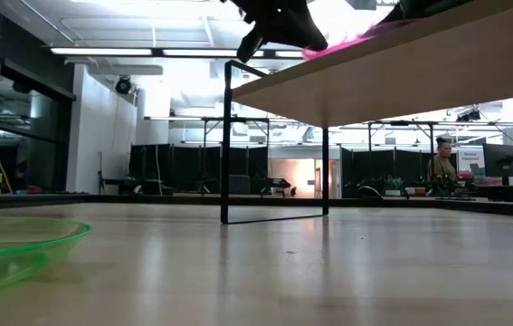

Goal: Place and stack plates onto a shelf
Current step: Stack the pink plate on top of the pink plate on the shelf, then stack the green plate on top of the green plate on the shelf

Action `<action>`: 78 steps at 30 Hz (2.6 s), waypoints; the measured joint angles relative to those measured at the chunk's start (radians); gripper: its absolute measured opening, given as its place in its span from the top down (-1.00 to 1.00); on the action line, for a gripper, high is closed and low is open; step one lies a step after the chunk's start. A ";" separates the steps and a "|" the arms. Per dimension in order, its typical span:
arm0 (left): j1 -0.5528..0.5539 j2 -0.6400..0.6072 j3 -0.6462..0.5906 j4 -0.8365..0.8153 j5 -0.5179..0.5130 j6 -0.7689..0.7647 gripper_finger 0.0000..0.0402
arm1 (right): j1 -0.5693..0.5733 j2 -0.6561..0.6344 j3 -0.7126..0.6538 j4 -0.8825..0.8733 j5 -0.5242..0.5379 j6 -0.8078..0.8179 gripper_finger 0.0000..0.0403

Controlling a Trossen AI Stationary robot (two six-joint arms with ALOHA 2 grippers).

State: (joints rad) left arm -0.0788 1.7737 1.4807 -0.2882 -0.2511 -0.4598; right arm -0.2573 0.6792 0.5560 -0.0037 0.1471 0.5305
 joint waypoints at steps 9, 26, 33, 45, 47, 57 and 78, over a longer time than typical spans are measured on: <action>0.000 0.000 0.000 -0.013 0.011 0.090 1.00 | 0.000 0.000 0.000 -0.009 0.000 0.000 0.25; 0.008 0.000 0.000 -0.003 0.074 0.193 0.48 | 0.000 0.000 0.000 0.032 0.010 -0.014 0.25; 0.058 -0.008 0.000 0.001 0.169 0.182 0.32 | 0.000 0.000 0.000 0.046 -0.006 -0.015 0.25; 0.165 -0.126 0.000 -0.018 0.217 0.279 0.30 | 0.000 -0.005 0.000 0.053 -0.008 -0.058 0.25; 0.186 -0.162 0.000 -0.027 0.227 0.299 0.30 | 0.000 -0.007 0.000 0.056 -0.008 -0.069 0.25; 0.263 -0.331 -0.215 0.298 0.321 0.267 0.30 | 0.000 -0.012 0.000 0.053 -0.137 -0.113 0.25; 0.214 -0.681 -0.592 0.559 0.349 0.361 0.30 | 0.160 0.132 0.109 0.273 -0.219 0.018 0.25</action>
State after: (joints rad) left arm 0.1350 1.0928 0.8886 0.2709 0.0978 -0.0983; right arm -0.0969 0.8111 0.6648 0.2691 -0.0724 0.5482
